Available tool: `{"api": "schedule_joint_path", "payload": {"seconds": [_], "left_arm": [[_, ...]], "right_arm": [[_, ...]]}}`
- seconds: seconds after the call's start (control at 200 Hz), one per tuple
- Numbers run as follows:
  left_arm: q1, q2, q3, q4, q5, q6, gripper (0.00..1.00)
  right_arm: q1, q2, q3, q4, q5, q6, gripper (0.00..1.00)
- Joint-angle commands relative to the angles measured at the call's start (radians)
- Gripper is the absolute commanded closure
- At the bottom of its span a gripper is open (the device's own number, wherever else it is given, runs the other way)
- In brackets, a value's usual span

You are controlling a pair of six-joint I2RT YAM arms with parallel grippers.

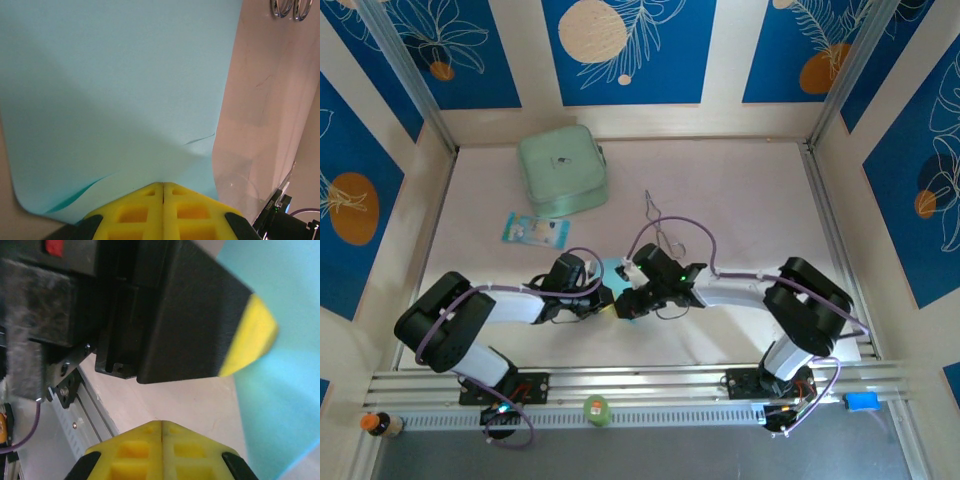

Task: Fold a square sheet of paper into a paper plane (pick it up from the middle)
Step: Perform the third fold on the triangle at the bottom-center of the table.

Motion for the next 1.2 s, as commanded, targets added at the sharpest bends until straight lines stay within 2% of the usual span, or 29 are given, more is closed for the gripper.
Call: {"api": "schedule_joint_path", "payload": {"seconds": [0.0,0.23,0.49,1.195], "left_arm": [[-0.007,0.008,-0.020,-0.067,-0.038,0.032,1.00],[-0.008,0.007,-0.017,-0.069,-0.037,0.033,1.00],[-0.007,0.003,-0.012,-0.086,-0.041,0.041,1.00],[-0.006,0.003,-0.022,-0.108,-0.065,0.049,1.00]], "right_arm": [[0.013,0.046,0.042,-0.031,-0.001,0.015,0.96],[0.015,0.101,0.067,-0.042,0.050,0.014,0.97],[-0.006,0.130,0.020,-0.036,0.039,0.016,0.97],[-0.013,-0.045,-0.233,0.063,-0.015,0.099,0.95]]}}
